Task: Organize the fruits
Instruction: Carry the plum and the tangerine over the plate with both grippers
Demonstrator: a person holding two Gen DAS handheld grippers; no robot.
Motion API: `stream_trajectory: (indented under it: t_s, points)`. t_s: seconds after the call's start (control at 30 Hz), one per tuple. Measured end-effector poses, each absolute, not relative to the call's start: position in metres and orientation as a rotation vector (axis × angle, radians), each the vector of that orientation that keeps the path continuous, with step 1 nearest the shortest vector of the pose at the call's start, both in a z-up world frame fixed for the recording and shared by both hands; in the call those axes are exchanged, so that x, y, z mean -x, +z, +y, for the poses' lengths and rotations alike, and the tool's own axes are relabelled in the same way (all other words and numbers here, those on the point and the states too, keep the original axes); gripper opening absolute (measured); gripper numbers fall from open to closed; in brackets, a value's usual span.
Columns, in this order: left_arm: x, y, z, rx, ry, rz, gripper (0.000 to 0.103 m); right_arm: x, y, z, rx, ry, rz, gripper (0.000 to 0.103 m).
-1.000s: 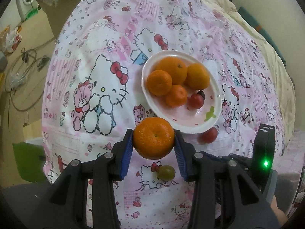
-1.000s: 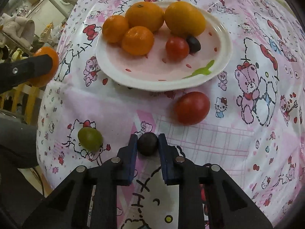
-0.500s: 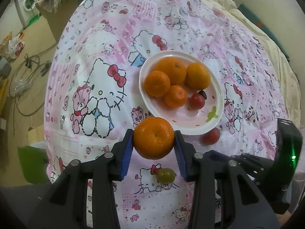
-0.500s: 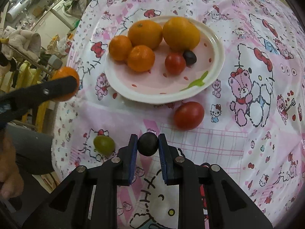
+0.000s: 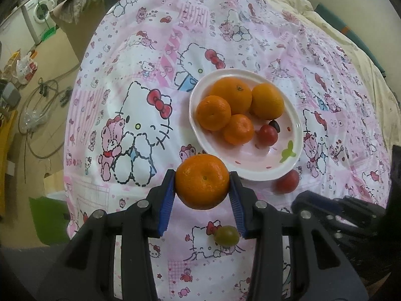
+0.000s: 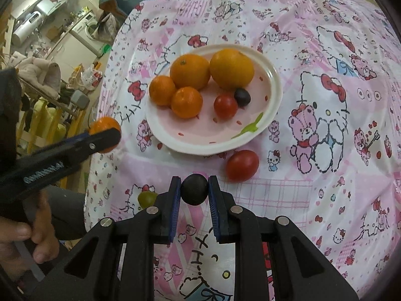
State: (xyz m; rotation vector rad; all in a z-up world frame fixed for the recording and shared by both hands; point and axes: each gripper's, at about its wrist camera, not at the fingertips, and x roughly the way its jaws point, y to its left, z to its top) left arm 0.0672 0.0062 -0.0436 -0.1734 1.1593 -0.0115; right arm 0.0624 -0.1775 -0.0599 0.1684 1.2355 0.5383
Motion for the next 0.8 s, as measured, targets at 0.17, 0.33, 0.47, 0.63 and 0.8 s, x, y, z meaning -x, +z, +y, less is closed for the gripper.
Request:
stream_trajectory:
  t_s: [0.17,0.33,0.47,0.63,0.8]
  points:
    - [-0.067,-0.044,0.005,0.151,-0.024,1.139,0.037,-0.064,-0.049,-0.187,-0.203,0.534,1.204,0.023]
    - [-0.065,-0.040,0.003,0.126,-0.037,1.106,0.037,-0.067,-0.033,-0.206,-0.255,0.517,1.157,0.023]
    - [-0.066,-0.038,0.000,0.121,-0.050,1.090,0.037,-0.070,-0.021,-0.223,-0.304,0.498,1.116,0.023]
    - [-0.069,-0.036,-0.005,0.122,-0.060,1.080,0.037,-0.074,-0.008,-0.244,-0.351,0.474,1.070,0.023]
    - [-0.071,-0.027,-0.011,0.113,-0.078,1.065,0.037,-0.078,0.001,-0.260,-0.379,0.456,1.038,0.023]
